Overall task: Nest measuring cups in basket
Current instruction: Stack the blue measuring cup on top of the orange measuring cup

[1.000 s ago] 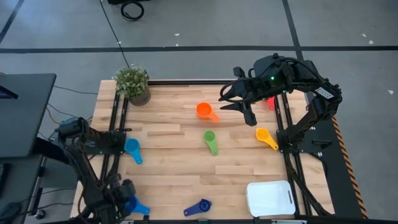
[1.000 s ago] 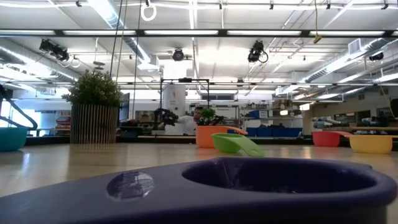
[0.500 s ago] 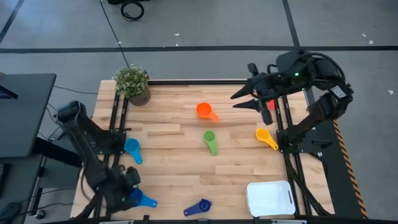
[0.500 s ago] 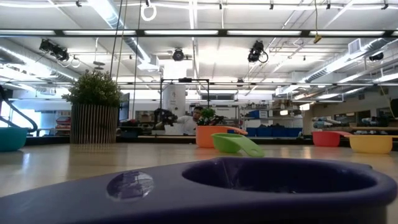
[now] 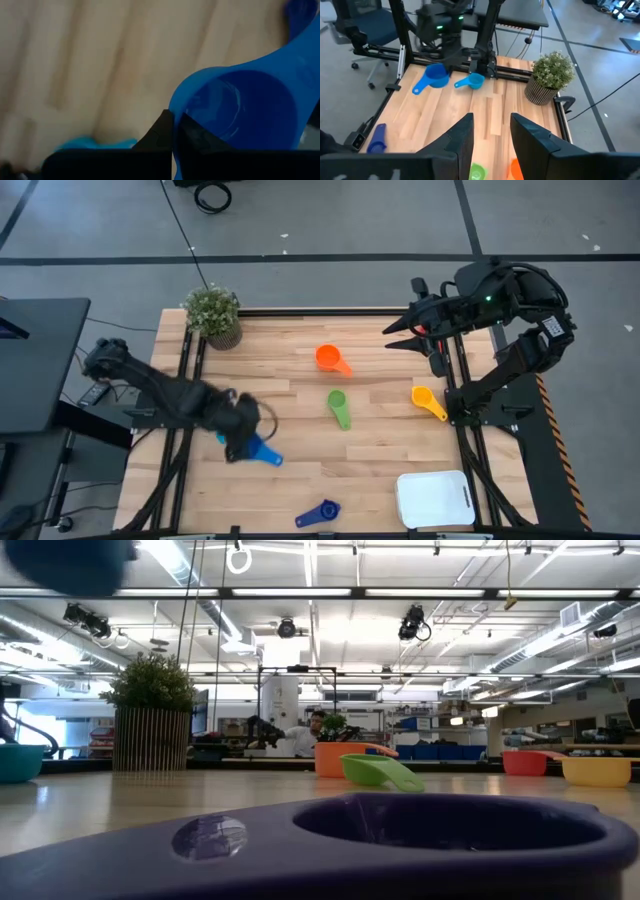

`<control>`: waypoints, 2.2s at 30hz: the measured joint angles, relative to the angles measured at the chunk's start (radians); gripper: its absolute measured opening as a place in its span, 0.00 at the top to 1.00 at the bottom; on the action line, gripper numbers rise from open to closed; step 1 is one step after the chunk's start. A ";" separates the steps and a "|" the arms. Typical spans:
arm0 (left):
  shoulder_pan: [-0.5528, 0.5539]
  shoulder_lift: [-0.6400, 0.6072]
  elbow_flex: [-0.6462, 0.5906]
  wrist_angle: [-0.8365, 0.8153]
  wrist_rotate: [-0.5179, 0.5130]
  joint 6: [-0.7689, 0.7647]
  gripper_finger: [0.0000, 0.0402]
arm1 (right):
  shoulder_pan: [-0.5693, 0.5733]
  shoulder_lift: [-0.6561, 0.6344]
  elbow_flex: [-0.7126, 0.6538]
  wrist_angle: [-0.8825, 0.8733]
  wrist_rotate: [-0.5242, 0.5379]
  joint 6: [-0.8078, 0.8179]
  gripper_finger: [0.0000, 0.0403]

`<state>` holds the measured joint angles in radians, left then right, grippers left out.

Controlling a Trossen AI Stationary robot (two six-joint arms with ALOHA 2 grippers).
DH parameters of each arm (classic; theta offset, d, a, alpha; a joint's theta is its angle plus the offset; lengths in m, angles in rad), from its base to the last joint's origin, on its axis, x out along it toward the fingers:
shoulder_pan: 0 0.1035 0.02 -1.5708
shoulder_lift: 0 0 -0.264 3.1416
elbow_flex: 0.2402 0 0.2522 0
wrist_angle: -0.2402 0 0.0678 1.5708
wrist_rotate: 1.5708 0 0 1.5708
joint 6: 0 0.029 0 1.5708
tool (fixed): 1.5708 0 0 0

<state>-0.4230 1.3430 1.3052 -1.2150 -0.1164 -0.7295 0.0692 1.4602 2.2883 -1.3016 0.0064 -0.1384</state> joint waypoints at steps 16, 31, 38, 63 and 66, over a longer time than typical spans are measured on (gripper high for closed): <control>0.351 0.016 0.159 -0.004 -0.063 0.348 0.98 | 0.000 -0.016 0.000 0.000 -0.006 0.008 0.66; 0.596 0.185 0.163 0.181 0.067 0.649 0.98 | 0.000 -0.037 0.000 -0.002 -0.055 0.049 0.66; 0.709 0.307 0.281 0.256 0.087 0.765 0.98 | 0.000 -0.058 0.000 -0.021 -0.057 0.042 0.66; 0.845 0.804 0.651 0.244 0.168 0.944 0.98 | 0.000 -0.080 0.000 -0.054 -0.065 0.041 0.66; 0.847 0.830 0.651 0.239 0.167 0.947 0.98 | 0.000 -0.080 0.000 -0.056 -0.077 0.040 0.66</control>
<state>0.4236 2.1734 1.9560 -0.9765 0.0511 0.2177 0.0692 1.3800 2.2883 -1.3575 -0.0707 -0.0983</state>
